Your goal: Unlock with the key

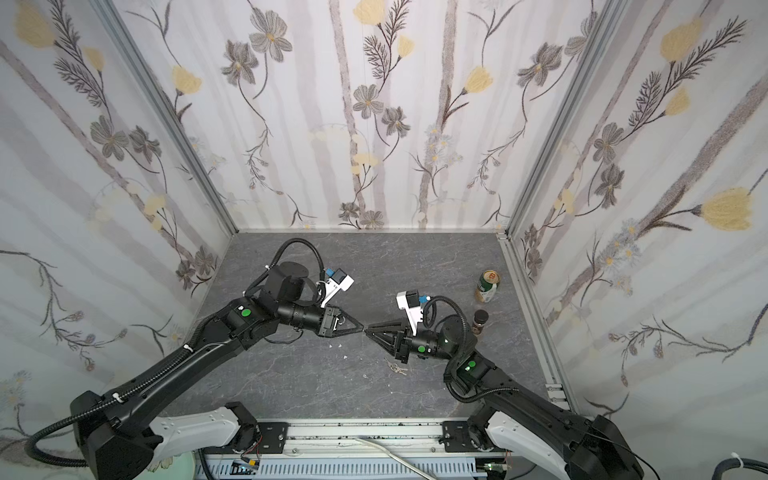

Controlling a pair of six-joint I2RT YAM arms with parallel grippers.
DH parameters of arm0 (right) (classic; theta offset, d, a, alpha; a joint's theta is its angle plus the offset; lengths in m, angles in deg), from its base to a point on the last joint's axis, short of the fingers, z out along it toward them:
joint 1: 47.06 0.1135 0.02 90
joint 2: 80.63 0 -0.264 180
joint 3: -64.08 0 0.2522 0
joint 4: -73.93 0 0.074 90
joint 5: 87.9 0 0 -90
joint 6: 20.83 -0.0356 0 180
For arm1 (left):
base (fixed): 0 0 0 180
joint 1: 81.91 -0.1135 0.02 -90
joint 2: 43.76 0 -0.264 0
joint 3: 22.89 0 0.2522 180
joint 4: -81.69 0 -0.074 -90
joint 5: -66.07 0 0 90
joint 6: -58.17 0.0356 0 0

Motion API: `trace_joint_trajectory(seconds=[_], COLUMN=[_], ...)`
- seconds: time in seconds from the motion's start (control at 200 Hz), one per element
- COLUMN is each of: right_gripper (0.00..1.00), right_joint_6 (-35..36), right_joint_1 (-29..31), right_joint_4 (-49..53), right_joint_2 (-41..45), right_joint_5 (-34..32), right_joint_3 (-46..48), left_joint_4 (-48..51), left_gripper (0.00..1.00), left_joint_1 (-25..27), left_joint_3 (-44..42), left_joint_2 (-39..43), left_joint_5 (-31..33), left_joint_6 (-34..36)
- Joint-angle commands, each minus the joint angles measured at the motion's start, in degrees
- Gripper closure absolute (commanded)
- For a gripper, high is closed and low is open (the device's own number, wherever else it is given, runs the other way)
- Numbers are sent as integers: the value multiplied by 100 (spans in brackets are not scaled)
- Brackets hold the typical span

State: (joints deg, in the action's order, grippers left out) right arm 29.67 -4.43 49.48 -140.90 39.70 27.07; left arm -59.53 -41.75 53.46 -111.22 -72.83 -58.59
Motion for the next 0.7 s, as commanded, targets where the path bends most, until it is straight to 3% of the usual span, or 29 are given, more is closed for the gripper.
trace_joint_trajectory(seconds=[0.0, 0.095, 0.23, 0.38, 0.41, 0.46, 0.495, 0.59, 0.694], right_gripper=[84, 87, 100, 100, 100, 100, 100, 100, 100], right_joint_6=[1, -18, -40, 135, 195, 391, 600, 1193, 1631], right_joint_1=[8, 10, 19, 28, 39, 77, 115, 323, 679], right_joint_4=[-144, -177, -256, -112, -23, 286, 650, 1503, 2005], right_joint_2=[17, -19, -69, -3, 28, 100, 152, 309, 477], right_joint_5=[232, 294, 345, 125, 6, -316, -639, -1694, -3002], right_joint_3=[21, 31, 46, 1, -12, -93, -191, -426, -569], left_joint_4=[-170, -183, -243, -399, -432, -419, -412, -626, -809], left_gripper=[100, 100, 100, 100, 93, 65, 55, 45, 44], left_joint_1=[-6, -7, -17, -67, -86, -142, -203, -471, -623], left_joint_3=[-19, -43, -87, -159, -189, -212, -251, -456, -624], left_joint_2=[22, 48, 84, 117, 124, 165, 200, 285, 296], left_joint_5=[144, 197, 246, 346, 407, 735, 1009, 1327, 1406], left_joint_6=[98, 101, 44, -158, -225, -374, -504, -1055, -1528])
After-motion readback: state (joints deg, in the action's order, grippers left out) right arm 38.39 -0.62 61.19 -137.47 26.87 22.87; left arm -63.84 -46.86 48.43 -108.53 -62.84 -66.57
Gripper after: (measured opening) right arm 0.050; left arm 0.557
